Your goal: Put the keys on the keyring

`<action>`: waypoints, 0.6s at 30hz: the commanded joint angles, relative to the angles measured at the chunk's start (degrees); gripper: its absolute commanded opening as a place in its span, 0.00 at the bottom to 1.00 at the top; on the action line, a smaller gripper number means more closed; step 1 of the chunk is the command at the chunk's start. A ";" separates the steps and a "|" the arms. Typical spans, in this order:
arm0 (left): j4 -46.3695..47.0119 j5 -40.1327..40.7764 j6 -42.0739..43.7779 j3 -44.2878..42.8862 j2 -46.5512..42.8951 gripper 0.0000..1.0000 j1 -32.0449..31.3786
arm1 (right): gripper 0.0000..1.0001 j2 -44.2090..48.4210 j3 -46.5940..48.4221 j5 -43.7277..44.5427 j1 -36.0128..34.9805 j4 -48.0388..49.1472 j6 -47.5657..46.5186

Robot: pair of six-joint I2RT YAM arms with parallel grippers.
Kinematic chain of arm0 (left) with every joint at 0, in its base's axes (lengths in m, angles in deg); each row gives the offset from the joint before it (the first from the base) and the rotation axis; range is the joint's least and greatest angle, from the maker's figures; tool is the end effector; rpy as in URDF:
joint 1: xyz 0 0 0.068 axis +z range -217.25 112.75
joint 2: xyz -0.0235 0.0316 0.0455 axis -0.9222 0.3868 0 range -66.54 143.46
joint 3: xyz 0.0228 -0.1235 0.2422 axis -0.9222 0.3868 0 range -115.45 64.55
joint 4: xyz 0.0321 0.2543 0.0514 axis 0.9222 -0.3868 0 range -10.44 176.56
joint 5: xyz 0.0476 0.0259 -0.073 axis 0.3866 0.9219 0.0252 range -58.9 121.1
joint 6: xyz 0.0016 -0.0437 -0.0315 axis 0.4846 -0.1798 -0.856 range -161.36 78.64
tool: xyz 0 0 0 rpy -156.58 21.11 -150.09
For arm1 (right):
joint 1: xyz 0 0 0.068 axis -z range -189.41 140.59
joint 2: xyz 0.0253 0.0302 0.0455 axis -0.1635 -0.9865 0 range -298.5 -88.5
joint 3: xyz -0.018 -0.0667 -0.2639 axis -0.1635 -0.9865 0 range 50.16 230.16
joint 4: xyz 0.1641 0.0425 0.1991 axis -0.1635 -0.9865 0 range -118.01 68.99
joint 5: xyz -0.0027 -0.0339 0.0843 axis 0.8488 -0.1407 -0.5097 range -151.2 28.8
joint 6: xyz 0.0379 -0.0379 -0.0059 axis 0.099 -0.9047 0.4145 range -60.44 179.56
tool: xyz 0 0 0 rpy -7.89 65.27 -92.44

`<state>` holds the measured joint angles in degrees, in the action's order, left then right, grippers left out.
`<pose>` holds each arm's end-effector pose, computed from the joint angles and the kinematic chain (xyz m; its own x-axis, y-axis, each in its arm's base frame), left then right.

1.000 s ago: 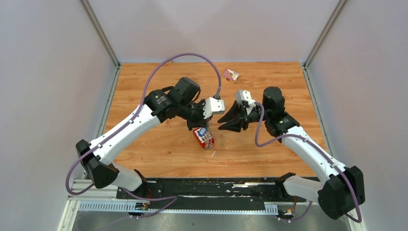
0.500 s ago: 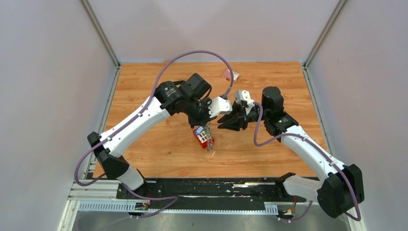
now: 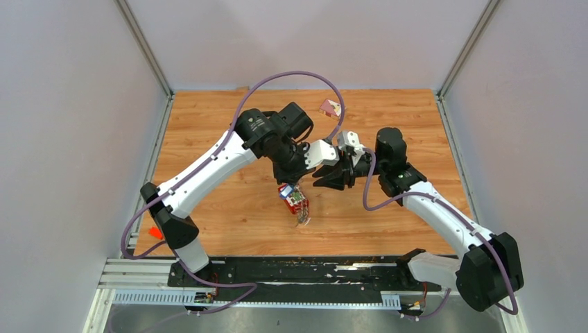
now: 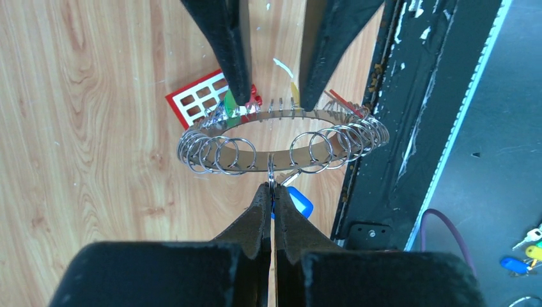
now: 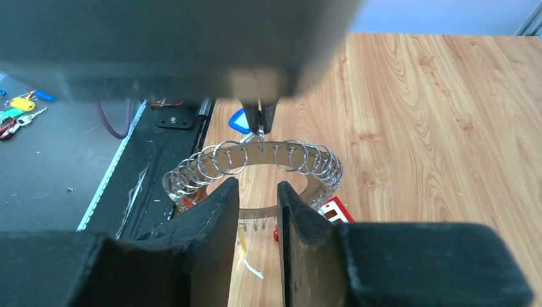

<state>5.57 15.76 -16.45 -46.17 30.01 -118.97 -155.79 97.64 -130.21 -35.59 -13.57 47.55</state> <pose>0.1882 -0.2537 0.3942 -0.1705 0.8717 -0.4594 0.9850 0.1638 -0.0547 0.2130 0.1418 0.3119 0.0153 -0.0757 -0.9970 -0.9951 -0.0987 -0.0078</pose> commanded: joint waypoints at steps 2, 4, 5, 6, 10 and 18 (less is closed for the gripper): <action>-0.56 -5.54 -1.28 -3.64 -1.36 0.00 -0.22 | 0.31 -0.17 -0.95 -0.07 -0.81 6.26 3.04; 0.17 -6.59 -1.15 -3.07 -1.66 0.00 -0.22 | 0.32 0.08 -1.72 -0.07 -1.09 8.71 5.16; 0.48 -6.79 -1.02 -2.64 -1.90 0.00 -0.22 | 0.32 0.17 -2.15 -0.07 -1.22 10.19 6.29; 0.93 -6.97 -0.97 -2.14 -2.18 0.00 -0.22 | 0.32 0.22 -2.53 -0.07 -1.20 11.67 7.44; 3.62 -8.47 -0.93 0.05 -3.65 0.00 -0.22 | 0.32 0.17 -3.55 -0.11 -1.50 16.23 11.17; 6.08 -9.18 -1.16 1.85 -4.89 0.00 -0.22 | 0.30 -0.84 -4.35 -0.83 -2.65 20.60 15.59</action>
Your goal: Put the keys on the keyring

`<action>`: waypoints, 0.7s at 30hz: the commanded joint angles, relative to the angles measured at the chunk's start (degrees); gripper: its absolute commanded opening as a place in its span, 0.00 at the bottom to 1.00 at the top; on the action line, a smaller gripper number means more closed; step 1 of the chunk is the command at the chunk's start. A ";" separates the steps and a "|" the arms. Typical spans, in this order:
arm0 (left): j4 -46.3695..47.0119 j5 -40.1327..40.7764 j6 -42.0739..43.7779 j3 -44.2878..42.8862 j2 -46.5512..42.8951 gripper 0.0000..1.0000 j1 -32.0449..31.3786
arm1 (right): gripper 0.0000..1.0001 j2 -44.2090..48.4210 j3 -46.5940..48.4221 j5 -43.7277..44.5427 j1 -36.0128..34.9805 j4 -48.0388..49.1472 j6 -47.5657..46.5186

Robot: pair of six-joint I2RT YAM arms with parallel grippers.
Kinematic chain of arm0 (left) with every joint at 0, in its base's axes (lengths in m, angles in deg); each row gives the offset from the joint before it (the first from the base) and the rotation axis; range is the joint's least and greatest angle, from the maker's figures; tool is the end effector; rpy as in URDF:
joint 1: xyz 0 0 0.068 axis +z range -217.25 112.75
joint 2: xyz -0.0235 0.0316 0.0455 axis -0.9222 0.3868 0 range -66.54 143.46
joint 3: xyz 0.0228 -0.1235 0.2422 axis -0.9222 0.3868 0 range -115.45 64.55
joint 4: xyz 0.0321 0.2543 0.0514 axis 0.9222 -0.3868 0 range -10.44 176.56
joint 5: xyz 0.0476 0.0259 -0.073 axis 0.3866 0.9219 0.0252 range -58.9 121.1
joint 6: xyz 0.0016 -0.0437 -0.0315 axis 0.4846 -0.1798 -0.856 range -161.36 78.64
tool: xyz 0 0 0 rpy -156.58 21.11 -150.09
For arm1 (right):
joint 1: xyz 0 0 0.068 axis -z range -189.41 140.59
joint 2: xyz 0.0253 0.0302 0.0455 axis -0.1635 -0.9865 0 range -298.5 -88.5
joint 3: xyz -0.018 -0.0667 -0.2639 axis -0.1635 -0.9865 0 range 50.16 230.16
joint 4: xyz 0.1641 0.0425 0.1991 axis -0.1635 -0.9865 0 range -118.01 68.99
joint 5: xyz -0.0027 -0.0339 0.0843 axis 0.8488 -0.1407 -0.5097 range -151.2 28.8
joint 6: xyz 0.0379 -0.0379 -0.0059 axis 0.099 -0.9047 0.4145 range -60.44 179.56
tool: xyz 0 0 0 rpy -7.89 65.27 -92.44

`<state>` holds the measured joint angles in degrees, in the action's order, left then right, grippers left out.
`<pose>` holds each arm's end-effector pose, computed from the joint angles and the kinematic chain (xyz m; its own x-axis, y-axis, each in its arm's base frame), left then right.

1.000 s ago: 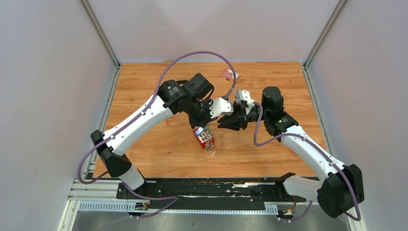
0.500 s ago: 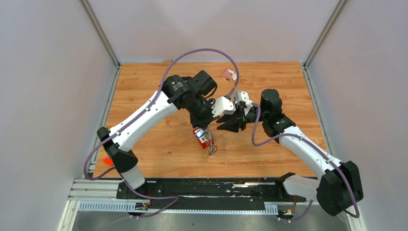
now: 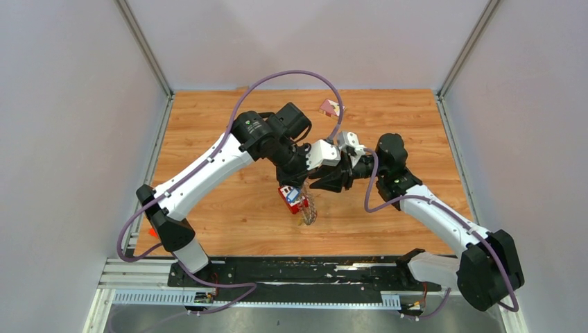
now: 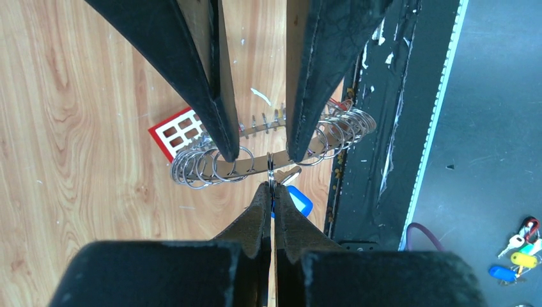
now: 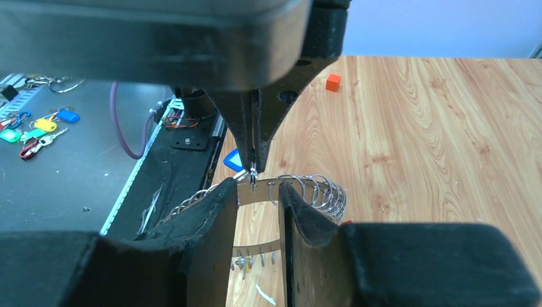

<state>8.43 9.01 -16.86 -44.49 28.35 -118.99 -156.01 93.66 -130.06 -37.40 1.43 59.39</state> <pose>0.1829 -0.2536 0.3984 -0.1623 0.8263 -0.5393 0.9858 0.1117 -0.1255 0.2087 0.1486 0.3101 -0.0211 -0.0126 -0.9997 -0.9926 -0.1190 0.0225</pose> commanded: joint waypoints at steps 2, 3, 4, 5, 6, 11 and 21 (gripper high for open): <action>3.62 -2.55 -0.84 0.42 -3.37 0.00 -0.20 | 0.30 -0.89 -0.46 -1.08 -1.22 6.73 5.06; 3.79 -2.48 -0.90 0.60 -3.44 0.00 -0.20 | 0.29 -0.95 -0.40 -1.10 -1.50 6.92 5.12; 3.96 -2.44 -0.92 0.78 -3.52 0.00 -0.19 | 0.29 -1.02 -0.37 -1.10 -1.59 6.88 5.17; 4.21 -2.44 -0.95 0.95 -3.61 0.00 -0.15 | 0.28 -1.11 -0.38 -1.10 -1.67 6.90 5.13; 4.35 -2.42 -0.99 1.13 -3.72 0.00 -0.19 | 0.28 -1.20 -0.35 -1.02 -1.79 6.85 5.17; 4.54 -2.35 -1.15 0.97 -3.71 0.00 -0.20 | 0.24 -1.98 -0.28 -0.75 -2.22 6.80 5.25; 4.73 -2.79 -1.23 1.13 -4.16 0.00 -0.20 | 0.20 -2.87 0.30 0.33 -2.50 4.67 3.64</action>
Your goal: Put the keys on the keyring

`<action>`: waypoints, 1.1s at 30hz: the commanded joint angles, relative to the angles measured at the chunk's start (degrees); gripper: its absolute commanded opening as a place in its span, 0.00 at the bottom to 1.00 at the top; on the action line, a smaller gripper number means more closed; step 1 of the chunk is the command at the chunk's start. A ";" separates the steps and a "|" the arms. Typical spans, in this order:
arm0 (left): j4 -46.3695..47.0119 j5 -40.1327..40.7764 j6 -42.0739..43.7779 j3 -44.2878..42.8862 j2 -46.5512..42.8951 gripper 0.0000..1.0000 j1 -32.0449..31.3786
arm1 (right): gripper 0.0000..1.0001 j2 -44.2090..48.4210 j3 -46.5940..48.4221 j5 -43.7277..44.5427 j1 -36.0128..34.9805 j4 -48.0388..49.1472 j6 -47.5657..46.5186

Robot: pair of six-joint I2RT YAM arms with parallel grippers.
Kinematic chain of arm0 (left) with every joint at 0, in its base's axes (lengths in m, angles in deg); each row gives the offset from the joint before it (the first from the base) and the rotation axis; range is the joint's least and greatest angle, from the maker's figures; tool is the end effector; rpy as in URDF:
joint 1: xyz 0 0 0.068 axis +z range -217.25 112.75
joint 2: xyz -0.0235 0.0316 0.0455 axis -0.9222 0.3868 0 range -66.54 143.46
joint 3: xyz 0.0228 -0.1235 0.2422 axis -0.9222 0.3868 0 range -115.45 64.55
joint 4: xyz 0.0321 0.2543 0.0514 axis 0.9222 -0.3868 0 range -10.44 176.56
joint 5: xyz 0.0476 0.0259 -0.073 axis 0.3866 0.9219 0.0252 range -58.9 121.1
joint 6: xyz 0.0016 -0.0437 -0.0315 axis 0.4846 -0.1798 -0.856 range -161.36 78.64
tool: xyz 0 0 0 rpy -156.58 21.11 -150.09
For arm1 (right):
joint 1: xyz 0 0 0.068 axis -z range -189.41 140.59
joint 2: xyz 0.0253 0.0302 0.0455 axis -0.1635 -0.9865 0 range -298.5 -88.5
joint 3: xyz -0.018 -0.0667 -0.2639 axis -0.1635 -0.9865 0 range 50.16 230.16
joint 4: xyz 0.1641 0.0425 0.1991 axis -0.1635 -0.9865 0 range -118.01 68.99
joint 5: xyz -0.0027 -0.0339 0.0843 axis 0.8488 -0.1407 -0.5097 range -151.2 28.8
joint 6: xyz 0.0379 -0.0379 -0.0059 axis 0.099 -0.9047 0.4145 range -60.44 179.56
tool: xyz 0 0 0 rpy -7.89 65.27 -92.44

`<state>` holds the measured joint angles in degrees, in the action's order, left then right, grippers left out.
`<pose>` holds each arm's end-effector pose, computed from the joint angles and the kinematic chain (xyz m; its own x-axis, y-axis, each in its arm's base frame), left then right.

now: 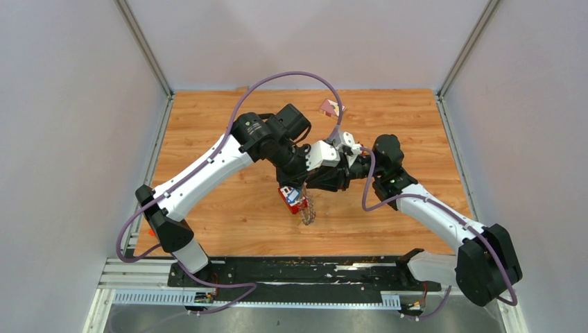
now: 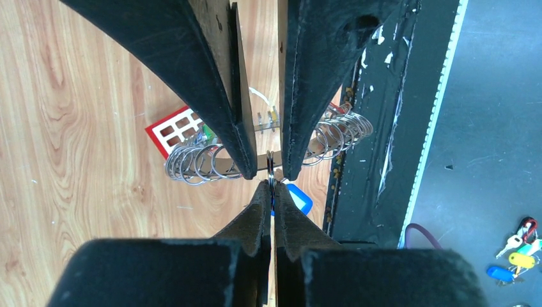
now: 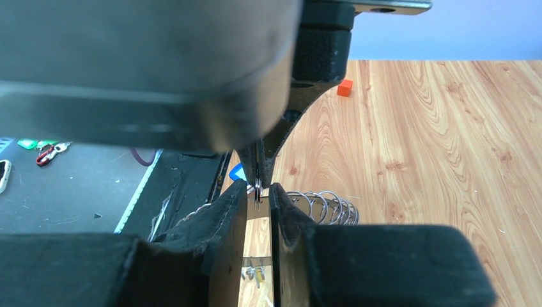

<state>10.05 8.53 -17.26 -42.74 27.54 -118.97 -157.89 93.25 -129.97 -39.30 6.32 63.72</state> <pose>0.1823 -0.2532 0.3956 -0.1656 0.8185 -0.5501 0.9852 0.1123 -0.1295 0.2090 0.1585 0.3074 -0.0560 -0.0021 -0.9984 -0.9870 -0.1506 0.0557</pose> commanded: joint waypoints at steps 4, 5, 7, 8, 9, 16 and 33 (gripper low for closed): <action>3.36 -2.39 -0.72 -0.23 -3.76 0.00 -0.22 | 0.24 -1.15 0.85 0.61 -0.56 -1.00 -1.21; 3.45 -2.39 -0.65 -0.07 -3.86 0.00 -0.22 | 0.24 -1.11 0.85 0.67 -0.59 -1.14 -1.28; 3.75 -2.51 -0.71 0.37 -4.04 0.00 -0.22 | 0.26 -1.17 0.94 0.87 -0.59 -1.40 -1.27; 3.76 -2.61 -0.64 0.57 -4.15 0.00 -0.22 | 0.26 -1.25 0.94 0.84 -0.55 -1.46 -1.42; 3.86 -2.60 -0.49 0.69 -4.25 0.00 -0.19 | 0.26 -1.20 1.02 0.75 -0.59 -1.42 -1.38; 5.88 -1.76 0.11 3.57 -6.25 0.00 -0.14 | 0.25 0.49 0.87 -0.15 -0.16 0.18 -0.56; 10.50 -3.57 0.47 6.43 -8.46 0.00 -0.04 | 0.26 0.63 0.24 -0.66 0.51 7.03 5.40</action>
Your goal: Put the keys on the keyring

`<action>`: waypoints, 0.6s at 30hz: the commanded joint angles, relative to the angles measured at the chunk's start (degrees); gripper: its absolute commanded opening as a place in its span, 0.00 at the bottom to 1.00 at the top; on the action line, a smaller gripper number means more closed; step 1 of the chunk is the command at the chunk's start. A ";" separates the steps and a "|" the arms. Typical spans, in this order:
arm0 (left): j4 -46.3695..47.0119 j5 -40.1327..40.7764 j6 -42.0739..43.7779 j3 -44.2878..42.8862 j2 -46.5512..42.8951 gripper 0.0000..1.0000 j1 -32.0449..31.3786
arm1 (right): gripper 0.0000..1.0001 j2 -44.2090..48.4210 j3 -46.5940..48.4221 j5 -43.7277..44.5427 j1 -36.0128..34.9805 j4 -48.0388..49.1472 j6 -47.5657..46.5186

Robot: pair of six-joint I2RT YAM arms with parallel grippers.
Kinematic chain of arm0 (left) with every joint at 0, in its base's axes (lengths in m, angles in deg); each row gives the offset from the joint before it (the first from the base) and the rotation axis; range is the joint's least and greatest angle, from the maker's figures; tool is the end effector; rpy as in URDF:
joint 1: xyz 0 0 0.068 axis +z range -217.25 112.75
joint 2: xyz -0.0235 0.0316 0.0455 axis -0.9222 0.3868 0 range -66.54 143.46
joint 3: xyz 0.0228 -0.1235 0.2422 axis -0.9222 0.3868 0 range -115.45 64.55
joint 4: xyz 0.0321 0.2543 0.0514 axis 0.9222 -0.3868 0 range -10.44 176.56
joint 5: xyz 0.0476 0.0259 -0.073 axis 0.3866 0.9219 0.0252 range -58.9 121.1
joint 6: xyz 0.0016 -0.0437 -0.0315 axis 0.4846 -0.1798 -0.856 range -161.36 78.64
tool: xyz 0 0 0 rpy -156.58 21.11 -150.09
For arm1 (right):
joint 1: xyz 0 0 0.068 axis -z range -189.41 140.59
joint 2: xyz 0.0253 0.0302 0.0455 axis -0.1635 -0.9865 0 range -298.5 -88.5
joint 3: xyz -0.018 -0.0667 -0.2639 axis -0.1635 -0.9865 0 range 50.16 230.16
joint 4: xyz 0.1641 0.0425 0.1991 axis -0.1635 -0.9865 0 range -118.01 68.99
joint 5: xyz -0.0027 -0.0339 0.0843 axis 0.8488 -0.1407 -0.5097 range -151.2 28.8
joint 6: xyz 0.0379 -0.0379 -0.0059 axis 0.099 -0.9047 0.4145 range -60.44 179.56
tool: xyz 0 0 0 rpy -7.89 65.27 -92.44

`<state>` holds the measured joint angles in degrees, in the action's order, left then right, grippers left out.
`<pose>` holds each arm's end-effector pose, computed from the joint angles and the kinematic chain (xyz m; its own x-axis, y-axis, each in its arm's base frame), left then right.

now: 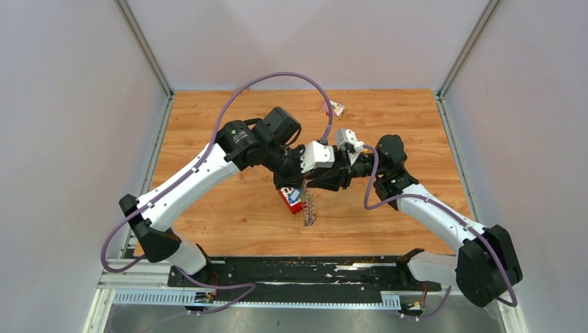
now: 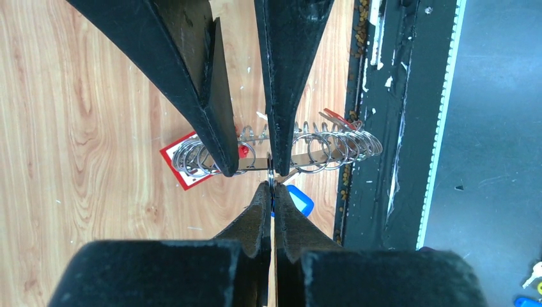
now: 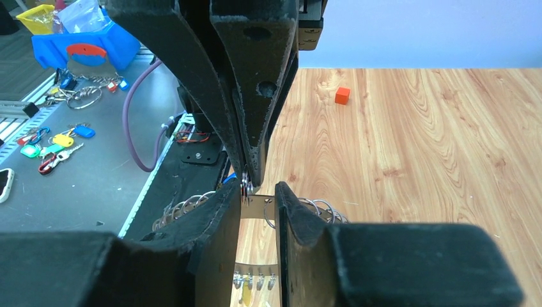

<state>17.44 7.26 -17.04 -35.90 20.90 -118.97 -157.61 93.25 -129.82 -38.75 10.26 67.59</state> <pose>0.1701 -0.2389 0.4023 -0.1154 0.7543 -0.6463 0.9933 0.0868 -0.0761 0.2095 0.1558 0.3145 -0.0587 0.0252 -0.9980 -0.9885 -0.1413 0.0546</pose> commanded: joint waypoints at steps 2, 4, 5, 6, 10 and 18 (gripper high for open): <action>3.19 -2.21 0.29 -0.45 -1.74 0.00 -0.03 | 0.26 0.14 0.17 -0.82 -0.22 3.14 1.52; 3.28 -2.27 0.29 -0.49 -1.76 0.00 -0.04 | 0.24 -0.10 0.10 -0.66 -0.28 2.85 1.24; 3.29 -2.28 0.24 -0.54 -1.70 0.00 -0.04 | 0.23 -0.29 0.14 -0.64 -0.34 2.65 1.11; 3.28 -2.27 0.24 -0.54 -1.82 0.00 -0.04 | 0.22 -0.43 0.15 -0.59 -0.35 2.47 0.98; 3.37 -2.46 0.29 -0.37 -1.75 0.00 -0.04 | 0.18 -0.81 0.22 -0.48 -0.36 2.07 0.78; 3.80 -2.71 0.22 -0.07 -1.88 0.00 -0.04 | 0.10 -1.00 0.40 -0.26 -0.44 1.70 0.76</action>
<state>18.22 7.22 -17.04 -35.88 20.90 -118.88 -158.00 93.25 -130.13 -38.86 10.94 68.35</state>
